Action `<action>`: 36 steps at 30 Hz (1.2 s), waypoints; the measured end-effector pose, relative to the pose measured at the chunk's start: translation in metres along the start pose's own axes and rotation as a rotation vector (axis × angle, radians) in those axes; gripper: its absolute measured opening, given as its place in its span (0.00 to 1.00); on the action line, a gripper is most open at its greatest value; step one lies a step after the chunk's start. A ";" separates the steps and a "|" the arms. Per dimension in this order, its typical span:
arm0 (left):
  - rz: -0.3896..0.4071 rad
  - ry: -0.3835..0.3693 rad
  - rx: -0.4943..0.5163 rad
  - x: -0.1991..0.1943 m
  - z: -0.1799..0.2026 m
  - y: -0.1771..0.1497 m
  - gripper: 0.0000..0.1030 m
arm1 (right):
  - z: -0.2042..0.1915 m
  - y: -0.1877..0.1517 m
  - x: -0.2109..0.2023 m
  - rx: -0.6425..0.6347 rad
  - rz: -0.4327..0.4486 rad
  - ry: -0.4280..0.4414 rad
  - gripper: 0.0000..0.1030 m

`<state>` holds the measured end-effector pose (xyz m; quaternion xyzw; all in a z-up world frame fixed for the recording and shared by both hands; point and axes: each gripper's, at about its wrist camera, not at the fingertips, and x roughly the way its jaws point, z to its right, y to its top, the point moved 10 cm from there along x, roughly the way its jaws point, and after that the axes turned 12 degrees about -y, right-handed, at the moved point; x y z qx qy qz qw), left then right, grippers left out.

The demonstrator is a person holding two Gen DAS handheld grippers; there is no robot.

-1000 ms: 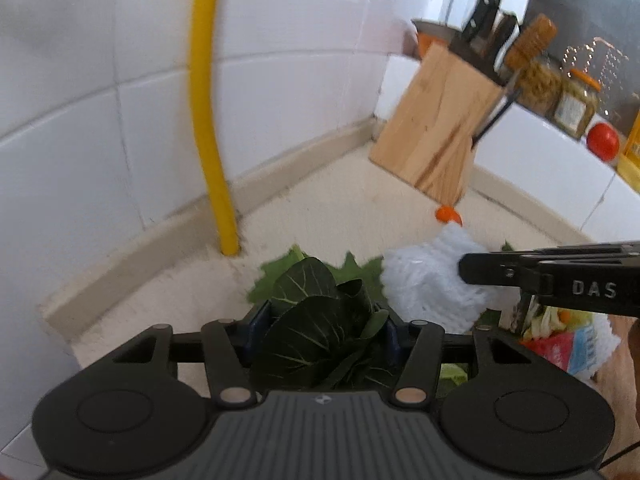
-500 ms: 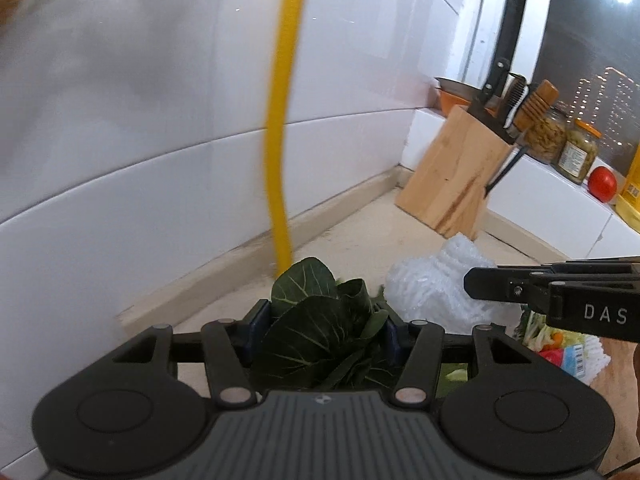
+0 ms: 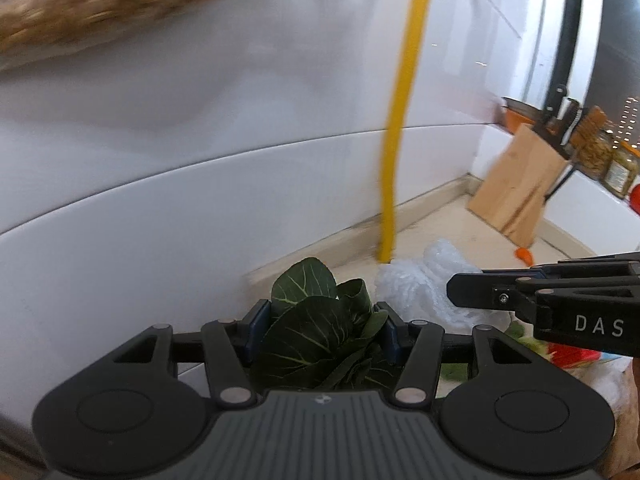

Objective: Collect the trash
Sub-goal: 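Carry bok choy in left tool while right tool carries foam net to bin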

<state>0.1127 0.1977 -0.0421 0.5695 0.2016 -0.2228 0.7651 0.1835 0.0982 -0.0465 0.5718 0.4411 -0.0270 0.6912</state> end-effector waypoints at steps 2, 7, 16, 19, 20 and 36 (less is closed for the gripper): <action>-0.001 0.022 -0.018 -0.008 -0.013 -0.007 0.47 | -0.018 -0.003 0.002 -0.018 -0.010 0.026 0.12; -0.009 0.076 -0.062 -0.023 -0.043 -0.021 0.47 | -0.058 -0.013 0.012 -0.060 -0.041 0.087 0.12; -0.019 0.131 -0.125 -0.042 -0.080 -0.048 0.47 | -0.106 -0.030 0.025 -0.108 -0.092 0.146 0.12; -0.022 0.139 -0.138 -0.042 -0.087 -0.055 0.47 | -0.115 -0.035 0.029 -0.116 -0.111 0.150 0.12; -0.023 0.140 -0.143 -0.044 -0.090 -0.059 0.47 | -0.119 -0.038 0.030 -0.119 -0.118 0.151 0.12; -0.047 0.163 -0.239 -0.038 -0.123 -0.098 0.47 | -0.156 -0.075 0.059 -0.183 -0.239 0.134 0.12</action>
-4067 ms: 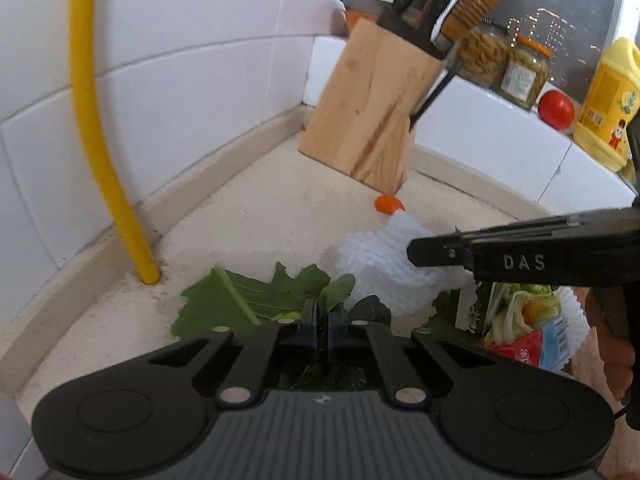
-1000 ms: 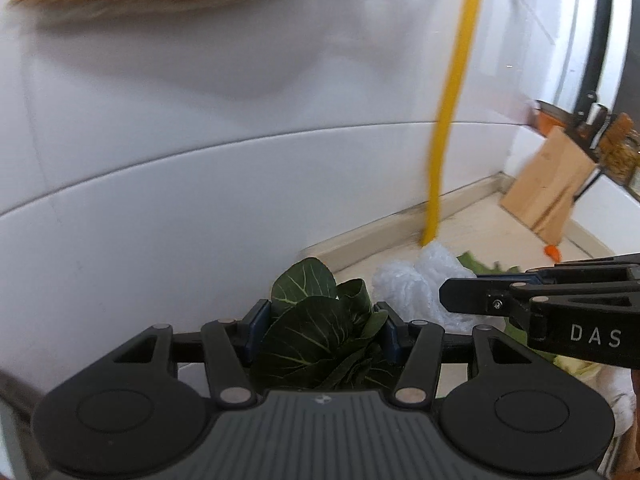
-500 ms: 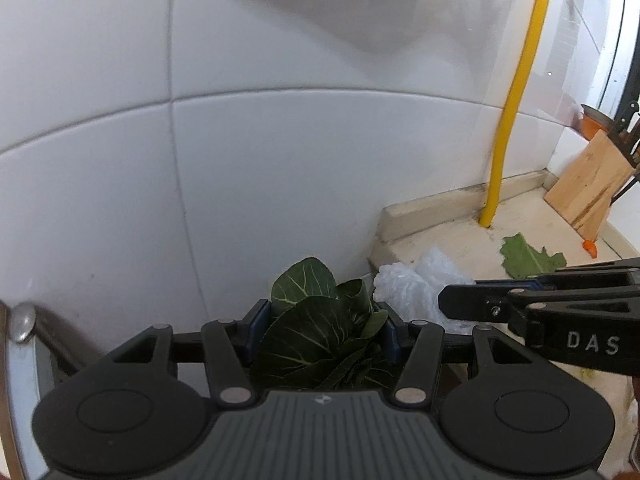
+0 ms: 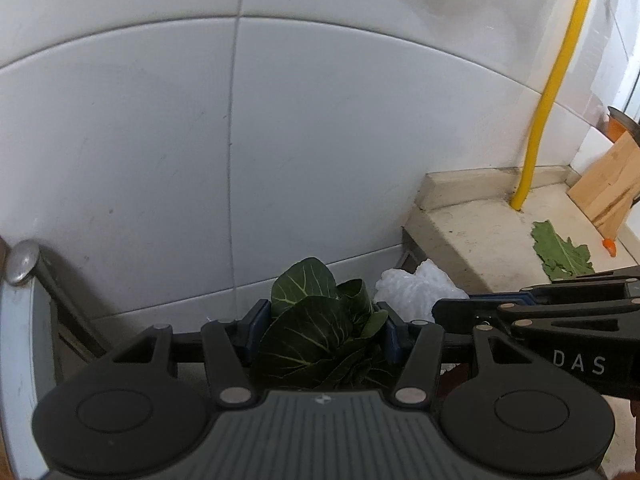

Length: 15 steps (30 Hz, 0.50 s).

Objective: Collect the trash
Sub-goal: 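Carry bok choy in left tool while right tool carries foam net to bin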

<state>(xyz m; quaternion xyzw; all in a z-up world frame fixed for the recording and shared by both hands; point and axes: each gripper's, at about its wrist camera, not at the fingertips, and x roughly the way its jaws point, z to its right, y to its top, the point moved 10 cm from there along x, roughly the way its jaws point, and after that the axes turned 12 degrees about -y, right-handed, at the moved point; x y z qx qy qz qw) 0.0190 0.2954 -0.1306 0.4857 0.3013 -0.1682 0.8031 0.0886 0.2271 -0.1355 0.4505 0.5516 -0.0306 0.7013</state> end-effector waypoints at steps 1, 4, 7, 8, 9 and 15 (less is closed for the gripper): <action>0.001 0.003 -0.003 0.001 -0.002 0.000 0.47 | -0.001 0.000 0.001 -0.002 -0.003 -0.001 0.12; 0.003 0.014 -0.007 -0.001 -0.008 -0.002 0.47 | -0.005 0.000 0.004 -0.011 -0.008 -0.005 0.12; -0.003 0.020 -0.016 0.004 -0.013 -0.005 0.47 | -0.005 -0.002 0.009 -0.014 -0.020 -0.010 0.12; -0.008 0.022 -0.019 0.006 -0.015 -0.006 0.47 | -0.005 -0.002 0.011 -0.014 -0.024 -0.012 0.12; -0.012 0.026 -0.019 0.007 -0.016 -0.007 0.47 | -0.004 -0.003 0.012 -0.014 -0.028 -0.014 0.12; -0.025 0.034 -0.021 0.014 -0.020 -0.009 0.47 | -0.004 -0.009 0.020 -0.010 -0.050 -0.019 0.12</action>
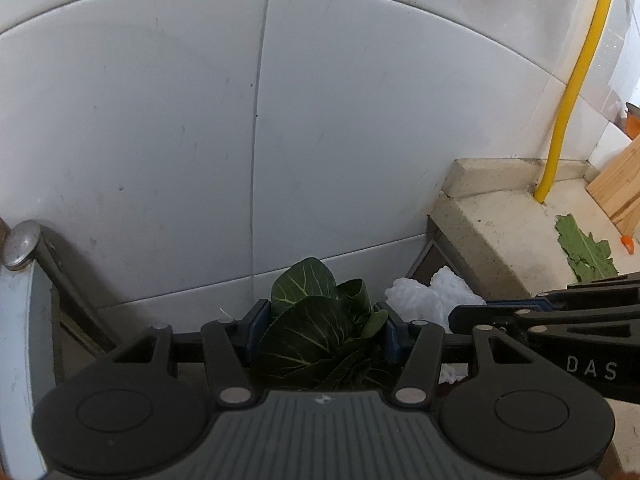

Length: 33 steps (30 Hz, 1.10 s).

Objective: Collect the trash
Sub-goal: 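Carry bok choy in left tool while right tool carries foam net to bin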

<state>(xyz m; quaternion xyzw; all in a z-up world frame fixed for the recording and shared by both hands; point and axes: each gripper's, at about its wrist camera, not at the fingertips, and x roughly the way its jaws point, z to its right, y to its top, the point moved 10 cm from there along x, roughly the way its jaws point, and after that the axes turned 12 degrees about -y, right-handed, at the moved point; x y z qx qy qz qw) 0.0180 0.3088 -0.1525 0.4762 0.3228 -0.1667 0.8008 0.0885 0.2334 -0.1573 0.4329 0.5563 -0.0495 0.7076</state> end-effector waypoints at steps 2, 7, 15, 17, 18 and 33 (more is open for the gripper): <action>-0.004 0.004 -0.003 0.001 -0.001 0.000 0.47 | 0.000 -0.001 0.002 0.003 -0.003 -0.002 0.12; -0.009 0.007 0.001 0.003 -0.002 -0.001 0.47 | 0.001 -0.001 0.005 0.007 -0.007 -0.002 0.12; -0.037 0.034 0.018 0.017 -0.001 -0.003 0.47 | 0.002 -0.005 0.013 0.021 -0.023 -0.008 0.12; -0.042 0.037 0.017 0.020 -0.002 -0.004 0.48 | 0.003 -0.006 0.016 0.022 -0.027 -0.013 0.12; -0.044 0.038 0.015 0.021 -0.002 -0.004 0.48 | 0.004 -0.007 0.017 0.023 -0.030 -0.016 0.12; -0.142 0.063 0.031 0.051 0.000 -0.019 0.48 | 0.015 -0.023 0.046 0.054 -0.095 -0.027 0.13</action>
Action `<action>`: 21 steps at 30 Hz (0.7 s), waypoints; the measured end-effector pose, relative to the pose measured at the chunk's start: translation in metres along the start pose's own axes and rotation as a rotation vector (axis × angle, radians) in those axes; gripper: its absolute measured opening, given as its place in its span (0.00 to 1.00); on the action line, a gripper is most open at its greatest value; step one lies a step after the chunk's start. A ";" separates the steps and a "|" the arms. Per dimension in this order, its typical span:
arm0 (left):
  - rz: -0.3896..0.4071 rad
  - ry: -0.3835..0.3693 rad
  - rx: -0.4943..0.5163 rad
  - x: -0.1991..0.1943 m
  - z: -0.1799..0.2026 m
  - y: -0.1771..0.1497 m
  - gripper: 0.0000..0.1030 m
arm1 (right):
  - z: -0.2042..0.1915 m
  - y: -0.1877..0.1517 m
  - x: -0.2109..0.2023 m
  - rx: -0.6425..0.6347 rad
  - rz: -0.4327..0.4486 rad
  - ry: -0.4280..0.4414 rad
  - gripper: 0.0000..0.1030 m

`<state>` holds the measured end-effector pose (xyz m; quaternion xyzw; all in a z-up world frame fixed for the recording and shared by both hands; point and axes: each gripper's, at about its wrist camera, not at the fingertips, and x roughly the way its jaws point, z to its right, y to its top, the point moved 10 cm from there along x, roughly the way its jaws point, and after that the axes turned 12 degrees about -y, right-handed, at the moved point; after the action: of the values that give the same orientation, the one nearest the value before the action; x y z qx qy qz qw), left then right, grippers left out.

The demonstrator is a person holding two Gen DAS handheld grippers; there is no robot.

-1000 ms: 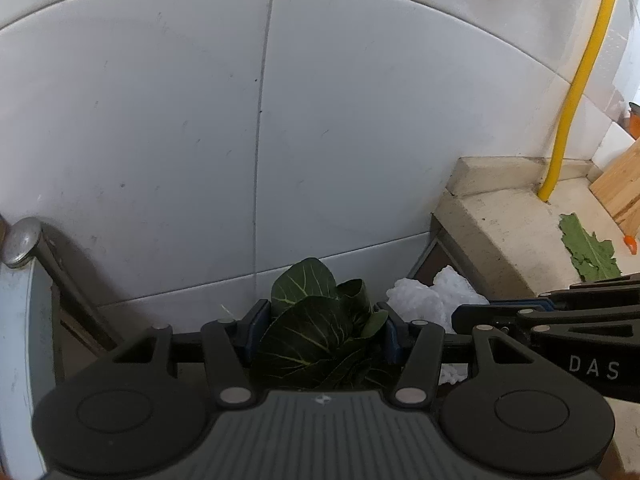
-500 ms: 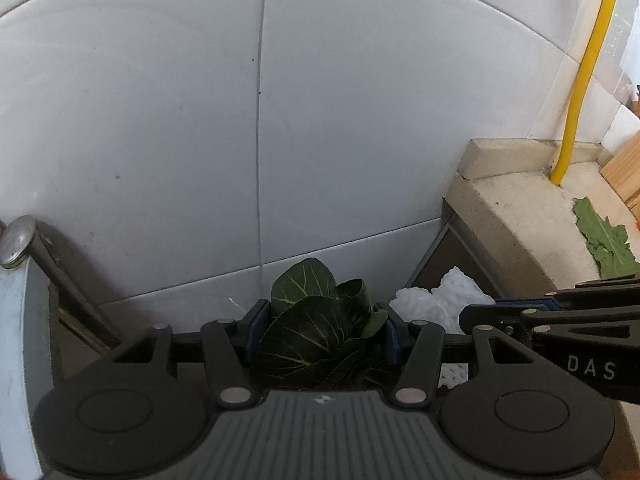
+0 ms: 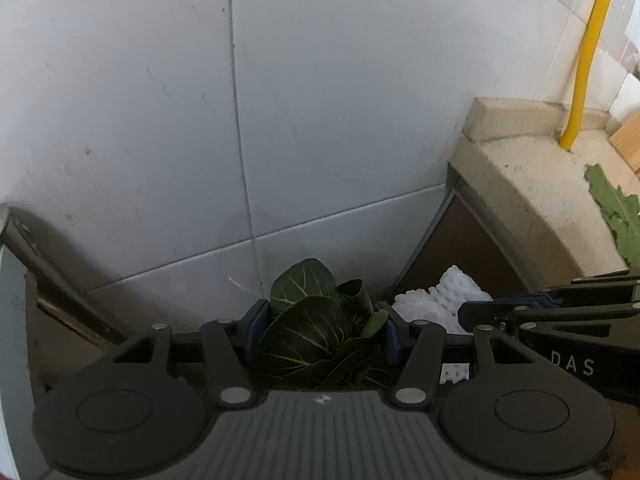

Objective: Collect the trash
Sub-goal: 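Carry bok choy in left tool while right tool carries foam net to bin, then open left tool over bin dropping bok choy while right tool drops foam net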

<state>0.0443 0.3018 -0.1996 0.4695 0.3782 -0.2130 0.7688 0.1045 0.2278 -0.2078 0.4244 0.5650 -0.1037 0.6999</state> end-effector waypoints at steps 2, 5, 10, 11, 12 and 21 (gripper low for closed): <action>-0.016 0.003 -0.002 0.004 -0.001 -0.002 0.49 | 0.001 -0.001 0.005 0.005 -0.013 -0.002 0.14; -0.029 0.010 0.009 0.006 -0.001 -0.005 0.48 | 0.005 -0.002 0.012 0.020 -0.029 0.004 0.17; -0.029 0.020 0.013 0.004 -0.003 -0.006 0.49 | 0.007 -0.005 0.020 0.040 -0.045 0.008 0.21; -0.032 0.021 0.012 0.005 -0.004 -0.006 0.49 | 0.008 -0.005 0.021 0.044 -0.047 0.008 0.22; -0.032 0.022 0.012 0.005 -0.004 -0.006 0.49 | 0.008 -0.005 0.022 0.045 -0.046 0.007 0.23; 0.003 0.034 0.018 -0.001 -0.003 -0.001 0.49 | 0.003 -0.007 0.030 0.042 -0.064 0.019 0.32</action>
<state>0.0423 0.3037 -0.2001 0.4805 0.3885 -0.2075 0.7584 0.1127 0.2318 -0.2377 0.4216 0.5827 -0.1337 0.6818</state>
